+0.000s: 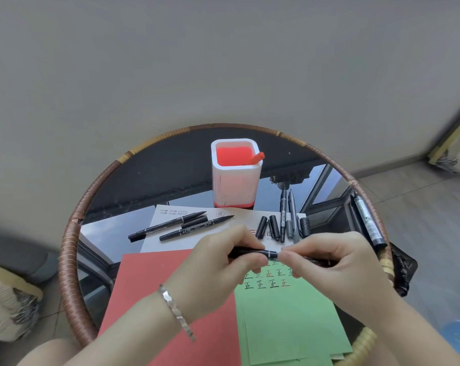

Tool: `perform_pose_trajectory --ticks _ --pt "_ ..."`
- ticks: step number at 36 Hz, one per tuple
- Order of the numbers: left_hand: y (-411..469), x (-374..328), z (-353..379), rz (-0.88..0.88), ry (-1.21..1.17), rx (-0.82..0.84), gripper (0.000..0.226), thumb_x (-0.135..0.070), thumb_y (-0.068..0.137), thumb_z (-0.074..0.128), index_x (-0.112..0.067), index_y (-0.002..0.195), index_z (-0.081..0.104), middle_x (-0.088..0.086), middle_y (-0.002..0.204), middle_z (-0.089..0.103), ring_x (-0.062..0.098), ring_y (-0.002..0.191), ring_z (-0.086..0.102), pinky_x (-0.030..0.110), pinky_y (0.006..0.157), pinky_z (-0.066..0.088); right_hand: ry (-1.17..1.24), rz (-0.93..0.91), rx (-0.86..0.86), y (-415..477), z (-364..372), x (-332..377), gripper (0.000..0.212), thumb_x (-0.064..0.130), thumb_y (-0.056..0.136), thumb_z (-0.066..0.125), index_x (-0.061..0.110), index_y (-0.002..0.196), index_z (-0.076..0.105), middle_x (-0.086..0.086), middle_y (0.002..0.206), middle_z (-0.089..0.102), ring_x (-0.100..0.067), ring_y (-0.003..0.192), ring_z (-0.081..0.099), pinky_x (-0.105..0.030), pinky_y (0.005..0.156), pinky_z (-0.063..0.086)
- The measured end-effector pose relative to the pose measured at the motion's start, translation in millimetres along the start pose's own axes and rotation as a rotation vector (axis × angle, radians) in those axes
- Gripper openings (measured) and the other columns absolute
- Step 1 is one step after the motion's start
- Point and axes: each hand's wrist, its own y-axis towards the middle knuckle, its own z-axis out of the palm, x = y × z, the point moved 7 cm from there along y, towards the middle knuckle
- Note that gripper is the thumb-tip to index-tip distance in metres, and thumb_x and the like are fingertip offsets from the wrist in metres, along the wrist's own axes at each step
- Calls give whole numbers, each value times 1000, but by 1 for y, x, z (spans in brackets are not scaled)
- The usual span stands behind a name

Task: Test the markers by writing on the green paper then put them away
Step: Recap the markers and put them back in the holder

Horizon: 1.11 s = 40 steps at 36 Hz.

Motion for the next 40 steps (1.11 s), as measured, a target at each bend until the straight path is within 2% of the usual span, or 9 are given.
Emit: perform_pose_trajectory --ticks 8,12,15,19,22,24,28,32,40 --pt "15 8 7 -250 -11 400 13 -10 89 54 -15 78 57 -8 53 60 8 42 44 23 49 38 -323 -350 64 3 8 9 21 31 78 65 13 73 74 9 58 68 0 45 54 -12 44 41" --pt "25 -4 13 -27 489 295 11 -16 94 45 -18 92 56 -7 80 61 11 74 55 28 69 44 -317 -236 125 16 6 3 23 35 76 63 16 76 75 18 63 66 8 53 57 -2 53 40" --pt "24 -10 30 236 774 133 14 -15 96 41 -10 95 54 3 87 59 21 79 53 29 65 36 -383 -118 152 22 11 -8 24 37 78 60 18 76 74 17 60 66 0 55 59 -6 55 39" --pt "20 -7 27 320 738 -96 23 -25 88 40 -15 92 61 -3 66 62 17 54 58 25 41 45 -252 17 55 27 -12 -14 16 31 83 59 20 79 71 9 65 68 -11 57 61 -27 54 50" --pt "17 -9 7 200 504 -305 32 -17 95 40 -34 122 46 -8 75 58 8 60 53 21 53 44 -347 84 -223 30 -56 -26 11 24 85 59 20 81 68 8 76 68 -8 72 59 -18 61 47" --pt "17 -16 -7 216 253 -424 34 -16 95 36 -46 108 42 -7 72 53 5 57 48 14 52 40 -503 167 -377 28 -84 -42 10 18 85 58 17 84 68 1 85 67 -11 77 56 -25 67 43" --pt "28 -48 -41 328 -49 -723 15 -6 94 43 -19 97 49 2 88 57 0 74 54 11 66 44 -809 498 -288 23 -105 -91 29 17 86 55 13 114 58 -15 113 56 -32 104 48 -37 78 41" --pt "56 -60 -61 293 -137 -788 19 -1 90 49 -20 92 52 -5 91 62 0 87 60 13 77 47 -883 627 -150 18 -94 -115 41 15 86 52 16 127 47 -17 122 48 -35 108 43 -39 84 41" --pt "102 -14 -72 5 275 -635 11 -13 87 59 -13 97 55 -7 86 59 8 79 56 24 74 45 -749 648 -161 8 -82 -125 43 5 86 43 15 128 44 -16 119 46 -28 88 39 -32 72 33"
